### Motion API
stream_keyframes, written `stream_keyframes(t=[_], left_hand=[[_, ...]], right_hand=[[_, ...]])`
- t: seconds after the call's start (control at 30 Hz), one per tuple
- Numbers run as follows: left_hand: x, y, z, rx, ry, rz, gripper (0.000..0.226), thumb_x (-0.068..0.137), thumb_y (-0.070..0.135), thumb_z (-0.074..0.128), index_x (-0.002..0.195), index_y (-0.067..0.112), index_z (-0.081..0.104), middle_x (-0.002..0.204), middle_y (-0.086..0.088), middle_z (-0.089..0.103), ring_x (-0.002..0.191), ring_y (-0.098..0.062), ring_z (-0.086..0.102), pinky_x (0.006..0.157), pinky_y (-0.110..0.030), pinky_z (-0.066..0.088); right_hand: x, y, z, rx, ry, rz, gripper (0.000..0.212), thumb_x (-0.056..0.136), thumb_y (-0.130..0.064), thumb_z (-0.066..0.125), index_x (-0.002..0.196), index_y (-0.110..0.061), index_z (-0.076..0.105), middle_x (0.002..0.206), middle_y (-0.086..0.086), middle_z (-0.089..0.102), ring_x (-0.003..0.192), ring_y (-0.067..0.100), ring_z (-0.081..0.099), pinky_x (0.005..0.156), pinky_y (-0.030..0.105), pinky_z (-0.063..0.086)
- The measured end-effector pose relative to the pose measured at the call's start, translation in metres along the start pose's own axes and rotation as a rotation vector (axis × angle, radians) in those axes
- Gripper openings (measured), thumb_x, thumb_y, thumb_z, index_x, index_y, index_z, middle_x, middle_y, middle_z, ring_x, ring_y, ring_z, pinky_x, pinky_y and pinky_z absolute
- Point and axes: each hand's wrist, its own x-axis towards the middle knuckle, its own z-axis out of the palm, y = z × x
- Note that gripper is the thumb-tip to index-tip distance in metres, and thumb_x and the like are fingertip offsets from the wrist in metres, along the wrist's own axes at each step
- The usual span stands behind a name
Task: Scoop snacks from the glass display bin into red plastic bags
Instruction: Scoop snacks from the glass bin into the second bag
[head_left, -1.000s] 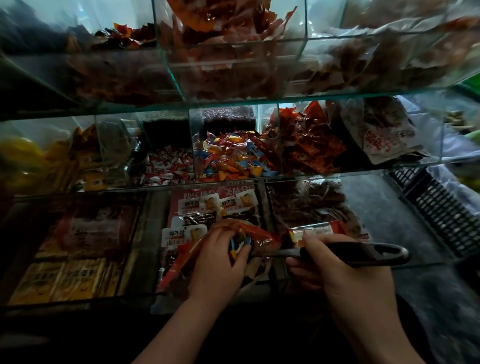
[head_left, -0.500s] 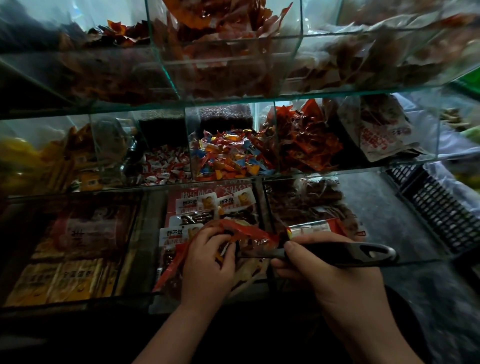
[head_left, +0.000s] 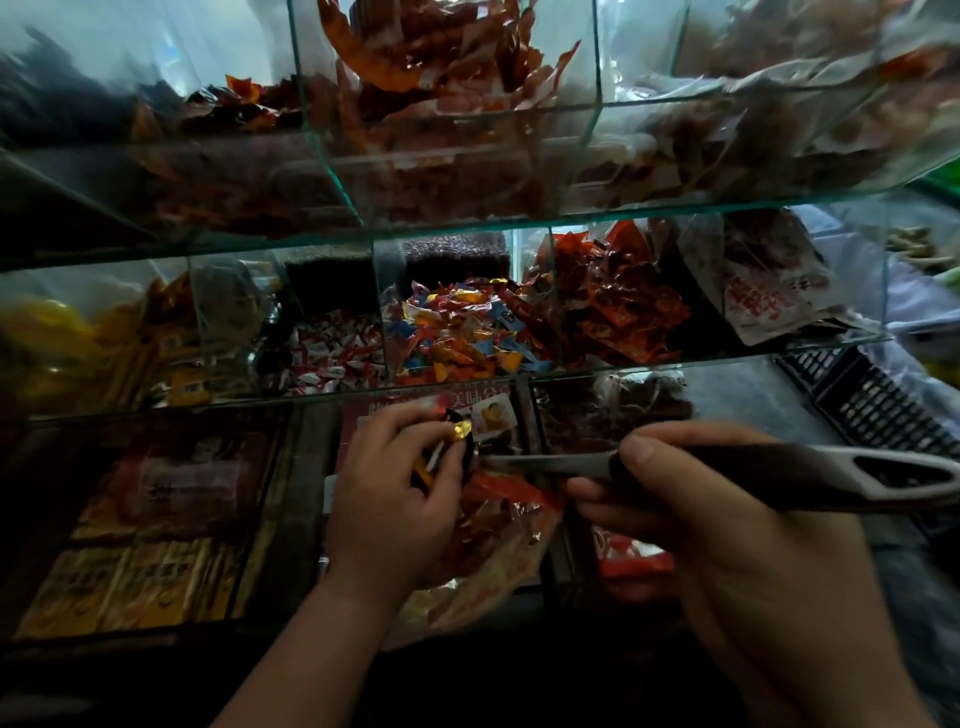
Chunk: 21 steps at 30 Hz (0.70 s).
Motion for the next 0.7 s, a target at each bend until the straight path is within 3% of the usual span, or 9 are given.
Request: stream_keyframes(t=[0.07, 0.13, 0.2, 0.27, 0.37, 0.47, 0.6, 0.67, 0.7], left_hand=[[0.025, -0.005, 0.009, -0.003, -0.017, 0.056, 0.017, 0.093, 0.026, 0.069, 0.102, 0.012, 0.074, 0.112, 0.005, 0.060, 0.107, -0.013, 0.059, 0.093, -0.025, 0.049], [0.050, -0.010, 0.023, 0.008, -0.058, 0.074, 0.015, 0.093, 0.022, 0.071, 0.102, 0.010, 0.074, 0.111, 0.000, 0.062, 0.107, -0.015, 0.059, 0.091, -0.031, 0.051], [0.074, -0.017, 0.037, 0.015, -0.077, 0.036, 0.016, 0.093, 0.022, 0.071, 0.104, 0.010, 0.074, 0.111, -0.001, 0.062, 0.108, -0.016, 0.057, 0.091, -0.035, 0.052], [0.097, -0.024, 0.051, 0.049, -0.077, -0.011, 0.019, 0.095, 0.028, 0.069, 0.107, 0.014, 0.074, 0.117, 0.000, 0.061, 0.114, -0.014, 0.051, 0.096, -0.040, 0.049], [0.132, -0.036, 0.069, 0.165, -0.178, -0.086, 0.034, 0.101, 0.044, 0.055, 0.126, 0.025, 0.069, 0.146, -0.001, 0.052, 0.140, -0.022, 0.037, 0.116, -0.053, 0.029], [0.152, -0.044, 0.080, 0.250, -0.267, -0.145, 0.048, 0.104, 0.050, 0.042, 0.148, 0.032, 0.050, 0.166, -0.001, 0.028, 0.154, -0.028, 0.018, 0.123, -0.054, 0.010], [0.144, -0.044, 0.068, 0.069, -0.197, -0.177, 0.053, 0.099, 0.042, 0.051, 0.149, 0.025, 0.049, 0.160, -0.006, 0.039, 0.148, -0.032, 0.030, 0.122, -0.051, 0.023], [0.129, -0.044, 0.061, -0.075, -0.182, -0.244, 0.050, 0.097, 0.034, 0.058, 0.146, 0.025, 0.051, 0.150, -0.002, 0.047, 0.141, -0.023, 0.040, 0.118, -0.047, 0.035], [0.119, -0.045, 0.057, -0.113, -0.184, -0.297, 0.052, 0.097, 0.032, 0.060, 0.147, 0.027, 0.049, 0.147, 0.002, 0.047, 0.138, -0.017, 0.042, 0.116, -0.041, 0.037]], right_hand=[[0.016, -0.004, 0.006, 0.005, 0.002, -0.051, 0.005, 0.069, -0.020, 0.075, 0.073, -0.019, 0.077, 0.079, 0.023, 0.076, 0.074, 0.036, 0.078, 0.053, 0.034, 0.059], [0.031, 0.002, 0.011, 0.094, 0.046, -0.098, 0.011, 0.080, -0.005, 0.074, 0.073, -0.014, 0.076, 0.080, 0.024, 0.075, 0.076, 0.039, 0.077, 0.063, 0.036, 0.062], [0.051, 0.012, 0.015, 0.170, 0.110, -0.051, 0.019, 0.088, 0.002, 0.068, 0.075, -0.011, 0.074, 0.083, 0.024, 0.075, 0.079, 0.038, 0.077, 0.066, 0.033, 0.063], [0.070, 0.013, 0.025, 0.217, 0.167, 0.006, 0.014, 0.090, 0.002, 0.066, 0.081, -0.007, 0.072, 0.084, 0.022, 0.076, 0.081, 0.036, 0.078, 0.067, 0.032, 0.062], [0.101, 0.023, 0.038, 0.261, 0.224, 0.015, 0.005, 0.092, -0.003, 0.066, 0.090, -0.006, 0.070, 0.083, 0.013, 0.078, 0.084, 0.030, 0.079, 0.071, 0.032, 0.063], [0.138, 0.039, 0.061, 0.261, 0.284, -0.008, 0.006, 0.090, -0.010, 0.071, 0.096, -0.011, 0.073, 0.087, 0.007, 0.079, 0.085, 0.021, 0.079, 0.075, 0.031, 0.064], [0.185, 0.058, 0.094, -0.044, 0.206, -0.202, 0.017, 0.087, -0.019, 0.075, 0.078, -0.033, 0.075, 0.084, -0.009, 0.077, 0.085, 0.004, 0.074, 0.076, 0.023, 0.060], [0.202, 0.065, 0.100, -0.294, 0.095, -0.388, 0.015, 0.090, -0.011, 0.072, 0.084, -0.025, 0.073, 0.083, -0.010, 0.073, 0.083, -0.001, 0.069, 0.075, 0.019, 0.056], [0.208, 0.070, 0.100, -0.459, -0.006, -0.492, 0.009, 0.091, -0.008, 0.070, 0.092, -0.017, 0.072, 0.089, -0.007, 0.071, 0.087, 0.003, 0.068, 0.077, 0.025, 0.055]])
